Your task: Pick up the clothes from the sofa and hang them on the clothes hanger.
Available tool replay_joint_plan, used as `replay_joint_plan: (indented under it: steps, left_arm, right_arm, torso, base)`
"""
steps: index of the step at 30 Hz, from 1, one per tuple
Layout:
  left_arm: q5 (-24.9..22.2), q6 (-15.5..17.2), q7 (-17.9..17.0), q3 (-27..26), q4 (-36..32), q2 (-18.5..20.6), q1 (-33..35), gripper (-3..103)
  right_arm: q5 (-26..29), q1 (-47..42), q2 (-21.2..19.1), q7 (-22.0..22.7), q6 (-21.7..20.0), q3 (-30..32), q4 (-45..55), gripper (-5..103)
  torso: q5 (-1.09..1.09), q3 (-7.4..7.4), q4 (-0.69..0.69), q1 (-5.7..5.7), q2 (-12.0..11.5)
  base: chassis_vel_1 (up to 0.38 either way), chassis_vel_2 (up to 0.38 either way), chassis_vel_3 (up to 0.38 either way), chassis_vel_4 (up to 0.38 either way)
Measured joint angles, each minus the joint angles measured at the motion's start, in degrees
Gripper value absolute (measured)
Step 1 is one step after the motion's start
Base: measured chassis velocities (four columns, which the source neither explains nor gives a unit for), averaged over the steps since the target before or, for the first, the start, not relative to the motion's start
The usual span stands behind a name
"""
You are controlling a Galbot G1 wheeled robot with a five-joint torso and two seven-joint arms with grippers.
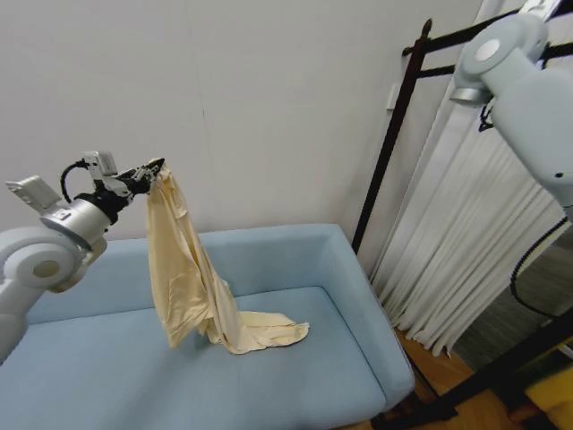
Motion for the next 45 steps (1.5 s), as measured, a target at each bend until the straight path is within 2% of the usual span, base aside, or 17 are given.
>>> replay_joint_plan:
  steps: [1, 5, 8, 10, 11, 13, 14, 17, 20, 23, 32, 34, 45]
  left_arm:
    - [0.0, 0.0, 0.0, 0.0, 0.0, 0.0, 0.0, 1]
    - [0.1, -0.1, 0.0, -0.2, 0.0, 0.0, 0.2, 1]
    - [0.1, -0.1, 0.0, -0.2, -0.1, -0.1, 0.3, 1]
    - [0.1, -0.1, 0.0, -0.2, -0.2, -0.1, 0.3, 1]
    - [0.1, -0.1, -0.1, -0.2, -0.3, -0.2, 0.4, 1]
    - [0.2, -0.1, -0.1, -0.2, -0.4, -0.3, 0.6, 1]
    - [0.2, -0.1, -0.1, -0.2, -0.4, -0.3, 0.6, 1]
    - [0.2, -0.3, 0.0, -0.2, -0.5, -0.4, 0.7, 1]
    - [0.1, -0.3, 0.0, -0.2, -0.7, -0.4, 0.8, 1]
    - [0.1, -0.3, 0.0, -0.6, -0.9, -0.3, 1.1, 1]
    - [-0.1, -0.9, 1.1, -2.8, -1.5, -0.1, 3.4, 1]
    - [-0.1, -0.9, 1.1, -3.8, -1.9, -0.3, 4.8, 1]
    - [0.1, -0.9, 1.1, -5.1, -2.3, -0.5, 6.5, 1]
  right_arm:
    - [0.0, 0.0, 0.0, 0.0, 0.0, 0.0, 0.0, 86]
    - [-1.7, -0.8, 0.4, -0.6, 0.9, 0.5, -2.0, 64]
    - [-2.1, -1.0, 0.1, -0.9, 1.1, 0.6, -1.8, 58]
    - [-2.2, -1.2, 0.0, -1.2, 1.5, 0.8, -1.6, 47]
    - [-2.3, -1.3, -0.2, -1.3, 1.7, 0.8, -1.5, 47]
    - [-2.3, -1.5, -0.5, -1.8, 2.4, 0.9, -1.2, 36]
    - [-2.3, -1.5, -0.5, -1.8, 2.4, 0.9, -1.2, 36]
    - [-1.9, -1.7, -0.8, -2.1, 3.3, 1.4, -1.0, 20]
    - [-1.7, -1.7, -1.0, -2.3, 3.7, 1.5, -0.8, 15]
    - [-1.7, -1.8, -1.3, -2.4, 3.8, 1.5, -0.6, 2]
    - [-4.3, -3.0, -2.4, -3.8, 4.2, 1.2, 0.9, 2]
    - [-6.3, -4.4, -3.7, -5.0, 4.3, 1.1, 3.4, 2]
    - [-9.8, -9.2, -8.9, -7.9, 4.9, 1.5, 12.9, 2]
  torso:
    - [0.0, 0.0, 0.0, 0.0, 0.0]
    - [0.01, 0.0, 0.01, 0.0, 0.0]
    - [0.01, 0.0, 0.01, 0.01, 0.0]
    - [0.0, 0.0, 0.01, 0.0, 0.0]
    - [0.0, -0.01, 0.0, 0.0, 0.0]
    - [0.0, 0.0, 0.01, 0.0, 0.0]
    - [0.0, 0.0, 0.01, 0.0, 0.0]
    - [0.0, -0.01, 0.01, 0.0, 0.0]
    - [0.0, -0.01, 0.0, 0.0, 0.0]
    - [0.0, -0.01, 0.0, 0.0, 0.0]
    - [0.0, -0.01, 0.01, 0.0, 0.0]
    - [0.01, 0.0, 0.0, 0.0, 0.0]
    - [0.0, -0.01, -0.02, 0.0, 0.0]
  base:
    - [0.0, 0.0, 0.0, 0.0]
    - [0.0, 0.0, 0.0, 0.0]
    - [0.0, 0.0, 0.0, 0.0]
    - [0.0, 0.0, 0.0, 0.0]
    - [0.0, 0.0, 0.0, 0.0]
    - [0.0, 0.0, 0.0, 0.0]
    - [0.0, 0.0, 0.0, 0.0]
    - [0.0, 0.0, 0.0, 0.0]
    - [0.0, 0.0, 0.0, 0.0]
    - [0.0, 0.0, 0.0, 0.0]
    - [0.0, 0.0, 0.0, 0.0]
    - [0.0, 0.0, 0.0, 0.0]
    - [0.0, 0.0, 0.0, 0.0]
